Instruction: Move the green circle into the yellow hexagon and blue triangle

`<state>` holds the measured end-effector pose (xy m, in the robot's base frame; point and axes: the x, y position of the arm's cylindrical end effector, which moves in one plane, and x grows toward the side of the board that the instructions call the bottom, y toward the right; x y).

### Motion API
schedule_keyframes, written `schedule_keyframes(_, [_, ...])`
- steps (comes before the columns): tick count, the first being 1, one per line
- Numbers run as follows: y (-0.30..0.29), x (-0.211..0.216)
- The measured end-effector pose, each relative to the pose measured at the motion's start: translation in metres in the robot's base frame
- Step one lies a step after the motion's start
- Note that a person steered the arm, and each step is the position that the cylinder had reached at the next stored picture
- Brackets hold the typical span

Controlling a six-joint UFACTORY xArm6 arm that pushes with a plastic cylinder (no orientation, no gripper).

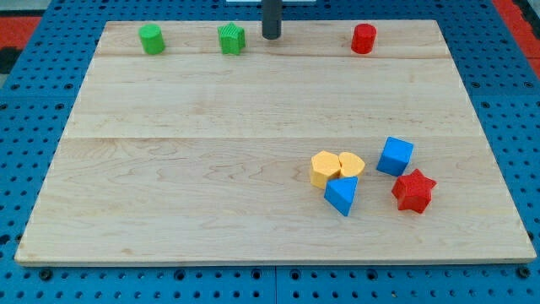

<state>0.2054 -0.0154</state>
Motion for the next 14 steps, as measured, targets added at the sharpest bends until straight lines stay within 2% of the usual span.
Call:
schedule_keyframes(4, [-0.203, -0.002])
schedule_keyframes(5, [-0.201, 0.014])
schedule_keyframes(7, [-0.168, 0.083])
schedule_keyframes(11, [0.016, 0.212])
schedule_keyframes(12, [-0.029, 0.214])
schedule_keyframes(14, [0.031, 0.245])
